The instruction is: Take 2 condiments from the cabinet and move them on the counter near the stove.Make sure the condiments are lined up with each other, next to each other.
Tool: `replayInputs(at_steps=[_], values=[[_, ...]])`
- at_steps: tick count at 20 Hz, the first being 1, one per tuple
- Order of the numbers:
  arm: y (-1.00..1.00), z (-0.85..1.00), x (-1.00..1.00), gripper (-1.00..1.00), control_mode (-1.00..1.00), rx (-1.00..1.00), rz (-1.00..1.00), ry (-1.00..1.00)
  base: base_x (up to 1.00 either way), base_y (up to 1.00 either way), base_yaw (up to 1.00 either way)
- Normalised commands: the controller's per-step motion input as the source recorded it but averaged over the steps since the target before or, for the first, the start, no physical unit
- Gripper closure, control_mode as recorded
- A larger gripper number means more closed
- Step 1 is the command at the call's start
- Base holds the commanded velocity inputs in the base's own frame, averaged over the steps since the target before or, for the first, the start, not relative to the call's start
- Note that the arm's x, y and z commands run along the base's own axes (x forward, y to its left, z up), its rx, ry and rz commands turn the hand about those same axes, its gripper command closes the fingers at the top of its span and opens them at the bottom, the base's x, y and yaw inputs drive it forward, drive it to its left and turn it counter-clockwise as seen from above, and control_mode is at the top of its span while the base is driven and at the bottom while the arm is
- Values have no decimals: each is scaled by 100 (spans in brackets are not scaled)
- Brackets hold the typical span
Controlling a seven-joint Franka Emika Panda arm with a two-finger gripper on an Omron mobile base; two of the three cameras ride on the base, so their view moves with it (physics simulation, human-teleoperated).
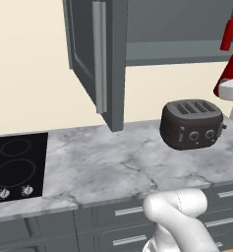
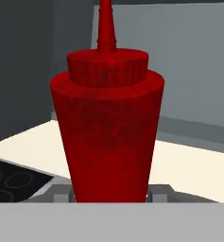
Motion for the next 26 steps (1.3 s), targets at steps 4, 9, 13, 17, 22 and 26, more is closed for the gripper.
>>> replayInputs(at_steps=[4,9,13,17,22,26], values=[[56,-23,-56,100,-100,-5,7,-9,0,0,0],[38,-18,-39,100,-100,0,4,-1,0,0,0],[14,-20,-10,100,-100,0,0,3,0,0,0],[7,-24,0,100,-100,0,1,5,0,0,0],[0,-20,0,100,-100,0,1,3,0,0,0],[0,-29,0,100,-100,0,1,4,0,0,0]])
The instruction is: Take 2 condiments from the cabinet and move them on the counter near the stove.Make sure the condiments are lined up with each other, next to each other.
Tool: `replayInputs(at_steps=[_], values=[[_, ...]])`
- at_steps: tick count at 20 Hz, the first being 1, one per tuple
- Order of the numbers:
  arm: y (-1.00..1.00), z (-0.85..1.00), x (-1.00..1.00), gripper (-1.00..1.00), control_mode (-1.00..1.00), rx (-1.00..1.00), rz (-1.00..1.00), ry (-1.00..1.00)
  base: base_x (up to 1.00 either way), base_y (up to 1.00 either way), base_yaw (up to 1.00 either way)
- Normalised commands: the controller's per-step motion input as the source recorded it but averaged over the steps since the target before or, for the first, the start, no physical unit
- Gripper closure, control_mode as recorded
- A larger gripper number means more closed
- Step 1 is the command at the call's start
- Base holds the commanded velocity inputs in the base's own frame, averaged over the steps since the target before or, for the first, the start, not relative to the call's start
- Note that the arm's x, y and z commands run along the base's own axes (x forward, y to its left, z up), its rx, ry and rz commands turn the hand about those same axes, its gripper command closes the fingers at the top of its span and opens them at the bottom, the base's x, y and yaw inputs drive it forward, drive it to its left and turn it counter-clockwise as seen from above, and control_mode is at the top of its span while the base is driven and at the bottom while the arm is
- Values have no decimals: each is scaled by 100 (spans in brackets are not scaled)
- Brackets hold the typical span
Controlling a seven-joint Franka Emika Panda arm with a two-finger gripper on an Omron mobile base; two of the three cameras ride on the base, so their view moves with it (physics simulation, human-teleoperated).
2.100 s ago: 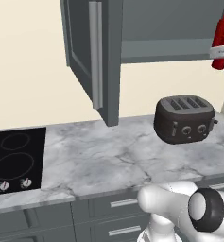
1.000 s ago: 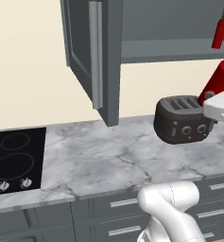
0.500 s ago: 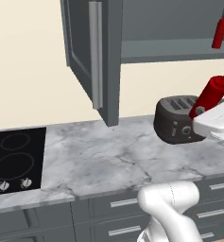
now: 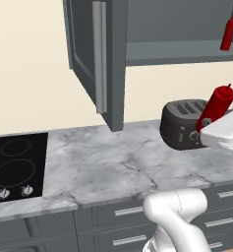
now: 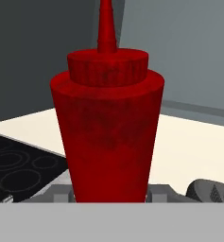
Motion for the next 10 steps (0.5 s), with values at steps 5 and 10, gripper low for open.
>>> replayInputs(at_steps=[5,10], values=[[0,-29,0,100,-100,0,0,4,0,0,0],[0,-25,1,100,-100,0,0,0,0,0,0]])
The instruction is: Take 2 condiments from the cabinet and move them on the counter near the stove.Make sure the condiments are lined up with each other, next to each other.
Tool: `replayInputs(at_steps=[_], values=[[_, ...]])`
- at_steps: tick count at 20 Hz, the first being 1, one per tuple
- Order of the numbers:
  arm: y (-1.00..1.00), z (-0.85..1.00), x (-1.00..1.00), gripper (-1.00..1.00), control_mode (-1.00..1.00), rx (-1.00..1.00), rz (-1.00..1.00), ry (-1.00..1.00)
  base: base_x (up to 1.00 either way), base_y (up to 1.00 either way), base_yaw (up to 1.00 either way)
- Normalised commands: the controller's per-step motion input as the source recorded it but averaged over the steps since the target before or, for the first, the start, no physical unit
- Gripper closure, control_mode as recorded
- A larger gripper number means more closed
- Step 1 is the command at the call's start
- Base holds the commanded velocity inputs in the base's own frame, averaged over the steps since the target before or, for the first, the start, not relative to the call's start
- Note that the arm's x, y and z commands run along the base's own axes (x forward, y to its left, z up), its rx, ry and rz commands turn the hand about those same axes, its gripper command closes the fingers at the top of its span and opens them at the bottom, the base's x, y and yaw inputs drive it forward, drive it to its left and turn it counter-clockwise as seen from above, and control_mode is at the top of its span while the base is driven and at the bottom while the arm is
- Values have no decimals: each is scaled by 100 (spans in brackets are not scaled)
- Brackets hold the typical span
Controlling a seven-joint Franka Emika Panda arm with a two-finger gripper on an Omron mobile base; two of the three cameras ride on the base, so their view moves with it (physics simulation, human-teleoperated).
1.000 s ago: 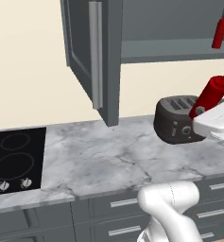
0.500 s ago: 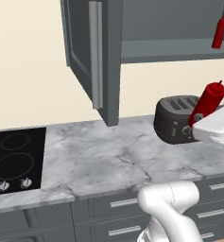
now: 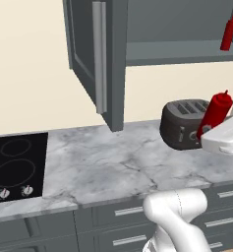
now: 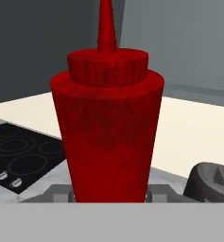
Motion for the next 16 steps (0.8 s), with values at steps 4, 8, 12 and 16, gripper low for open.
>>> replayInputs(at_steps=[4,8,12,16], values=[[0,-8,0,100,100,0,0,0,0,0,0],[0,0,0,100,100,0,0,0,-27,0,0],[0,0,0,100,100,0,0,0,-62,13,0],[0,0,0,100,100,0,0,0,-45,31,0]])
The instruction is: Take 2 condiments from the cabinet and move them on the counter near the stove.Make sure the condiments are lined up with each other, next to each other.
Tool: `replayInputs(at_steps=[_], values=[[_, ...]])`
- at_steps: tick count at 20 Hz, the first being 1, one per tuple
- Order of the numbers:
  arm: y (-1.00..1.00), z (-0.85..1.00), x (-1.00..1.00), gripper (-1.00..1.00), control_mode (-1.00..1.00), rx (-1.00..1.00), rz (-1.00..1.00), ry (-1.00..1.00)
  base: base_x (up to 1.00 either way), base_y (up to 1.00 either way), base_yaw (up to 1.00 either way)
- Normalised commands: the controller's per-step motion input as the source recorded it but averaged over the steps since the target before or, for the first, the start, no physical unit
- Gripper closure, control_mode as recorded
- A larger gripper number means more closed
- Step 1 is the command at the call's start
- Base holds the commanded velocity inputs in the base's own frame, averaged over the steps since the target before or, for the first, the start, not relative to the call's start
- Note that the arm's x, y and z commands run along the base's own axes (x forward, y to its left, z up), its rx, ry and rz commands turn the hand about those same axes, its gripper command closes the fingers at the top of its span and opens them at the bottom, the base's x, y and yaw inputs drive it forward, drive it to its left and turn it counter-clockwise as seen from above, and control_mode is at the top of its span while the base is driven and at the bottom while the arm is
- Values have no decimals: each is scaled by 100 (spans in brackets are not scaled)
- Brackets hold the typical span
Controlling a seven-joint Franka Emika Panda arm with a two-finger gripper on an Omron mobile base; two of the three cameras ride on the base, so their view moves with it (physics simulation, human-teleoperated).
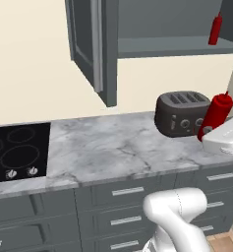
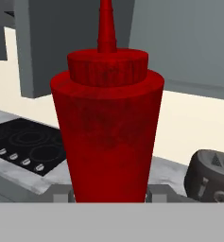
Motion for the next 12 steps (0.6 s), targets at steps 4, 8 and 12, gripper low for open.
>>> replayInputs(at_steps=[4,8,12], values=[[0,0,0,100,100,0,0,0,-31,68,0],[0,0,0,100,100,0,0,0,-46,68,0],[0,0,0,100,100,0,0,0,-61,47,0]])
